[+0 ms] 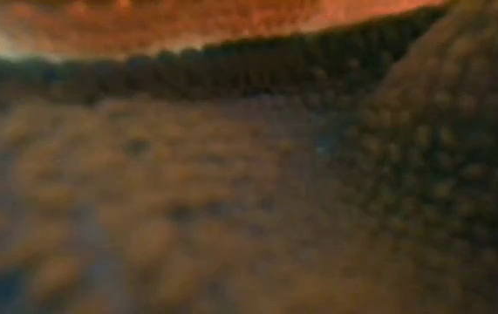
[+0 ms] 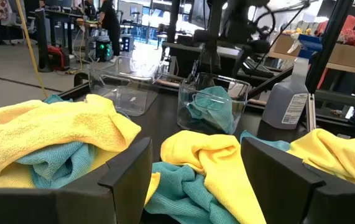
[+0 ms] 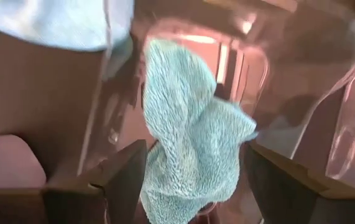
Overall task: Sort microfiber towel by color & place in baskets
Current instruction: Put the yellow microfiber cloth into the top transparent bin
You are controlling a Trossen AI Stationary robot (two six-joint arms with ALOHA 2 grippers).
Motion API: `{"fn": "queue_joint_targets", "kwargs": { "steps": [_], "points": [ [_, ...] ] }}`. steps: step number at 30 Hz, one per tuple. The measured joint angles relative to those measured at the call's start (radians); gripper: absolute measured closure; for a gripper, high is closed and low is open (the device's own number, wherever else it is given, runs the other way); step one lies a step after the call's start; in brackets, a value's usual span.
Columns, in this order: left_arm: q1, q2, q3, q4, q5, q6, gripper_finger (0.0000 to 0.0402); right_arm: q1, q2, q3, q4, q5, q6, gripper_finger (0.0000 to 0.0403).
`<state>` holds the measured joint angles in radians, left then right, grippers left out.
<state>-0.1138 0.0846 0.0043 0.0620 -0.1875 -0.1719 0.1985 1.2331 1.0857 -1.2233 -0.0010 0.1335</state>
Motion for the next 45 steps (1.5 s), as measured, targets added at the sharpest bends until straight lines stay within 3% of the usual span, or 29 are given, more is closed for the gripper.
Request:
{"fn": "queue_joint_targets", "kwargs": {
  "steps": [16, 25, 45],
  "points": [
    [0.000, 0.000, 0.000, 0.000, 0.000, 0.000, 0.0151, 0.013, 0.000, 0.085, 0.125, -0.005, -0.097, 0.0144],
    [0.000, 0.000, 0.000, 0.000, 0.000, 0.000, 0.0151, 0.069, 0.000, 0.085, 0.261, -0.059, -0.120, 0.0144],
    [0.000, 0.000, 0.000, 0.014, -0.024, -0.006, 0.0151, 0.247, 0.052, 0.085, 0.585, -0.072, -0.200, 0.0145]
  ]
}}
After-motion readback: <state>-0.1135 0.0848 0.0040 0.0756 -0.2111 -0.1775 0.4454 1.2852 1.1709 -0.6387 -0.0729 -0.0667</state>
